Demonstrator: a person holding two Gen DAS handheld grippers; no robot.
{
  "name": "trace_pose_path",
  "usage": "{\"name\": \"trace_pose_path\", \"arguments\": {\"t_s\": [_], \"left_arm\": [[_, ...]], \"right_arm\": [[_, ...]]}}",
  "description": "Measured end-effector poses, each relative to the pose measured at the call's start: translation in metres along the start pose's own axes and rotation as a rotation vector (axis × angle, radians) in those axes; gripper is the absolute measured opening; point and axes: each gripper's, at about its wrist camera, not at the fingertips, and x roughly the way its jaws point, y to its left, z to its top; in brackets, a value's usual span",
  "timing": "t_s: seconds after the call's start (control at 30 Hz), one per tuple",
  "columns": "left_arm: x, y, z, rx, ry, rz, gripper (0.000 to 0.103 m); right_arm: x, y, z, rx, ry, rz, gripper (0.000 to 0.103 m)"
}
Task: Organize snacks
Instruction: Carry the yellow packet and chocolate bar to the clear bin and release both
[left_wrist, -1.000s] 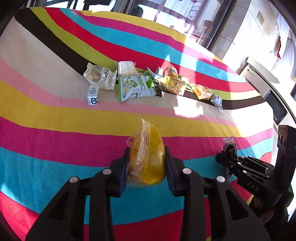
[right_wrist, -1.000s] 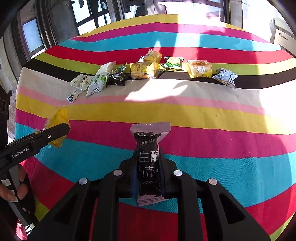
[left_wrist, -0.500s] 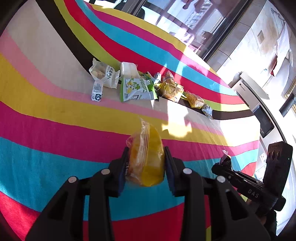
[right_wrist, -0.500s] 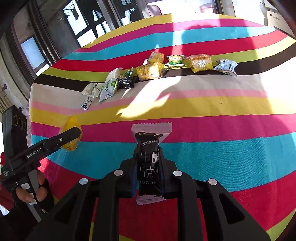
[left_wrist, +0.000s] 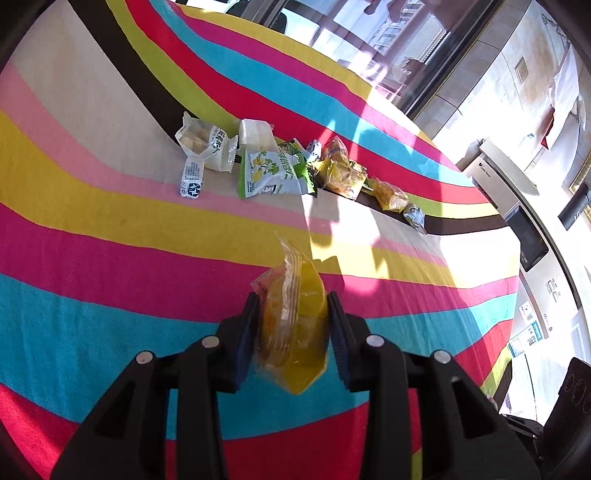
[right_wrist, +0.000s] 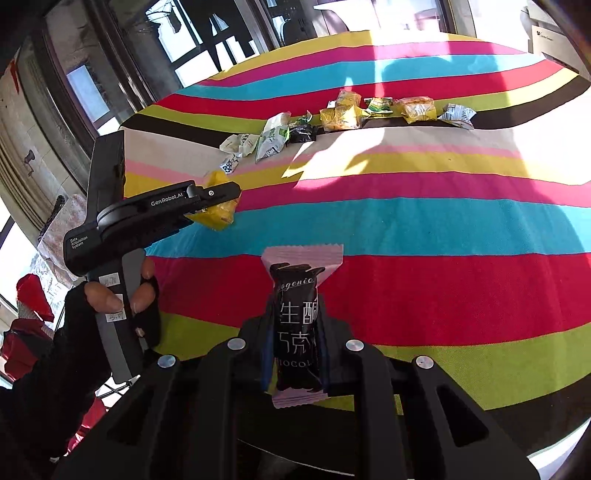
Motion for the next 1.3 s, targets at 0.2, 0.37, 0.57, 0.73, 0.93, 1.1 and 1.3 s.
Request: {"name": "trace_pose_path", "arguments": {"t_s": [0.2,0.37,0.57,0.73,0.93,1.1,1.3], "left_arm": [[-0.007,-0.013,-0.012,0.031,0.004,0.063,0.036],[-0.015,-0.041,-0.036,0.116,0.035,0.054,0.036],[-0.018,-0.084,-0.060,0.208,0.080,-0.011,0.036],[-0.018,-0.124,-0.076,0.276,0.115,-0.075,0.036],[-0.020,-0.169,-0.096,0.378,0.148,-0.147,0.036],[-0.023,-0.200,-0.113,0.449,0.176,-0.195,0.036],[-0.027,-0.248,-0.145,0.595,0.221,-0.280,0.036]], "right_arm": [[-0.029,-0.004,-0.010,-0.022,-0.021,-0.054,0.018],[-0.051,-0.013,-0.018,-0.029,-0.030,-0.069,0.018],[-0.079,-0.036,-0.039,0.004,-0.043,-0.097,0.018],[-0.103,-0.057,-0.058,0.051,-0.070,-0.136,0.018],[-0.125,-0.085,-0.080,0.138,-0.106,-0.167,0.018],[-0.140,-0.107,-0.091,0.223,-0.158,-0.177,0.018],[-0.158,-0.135,-0.098,0.300,-0.202,-0.229,0.018]]}}
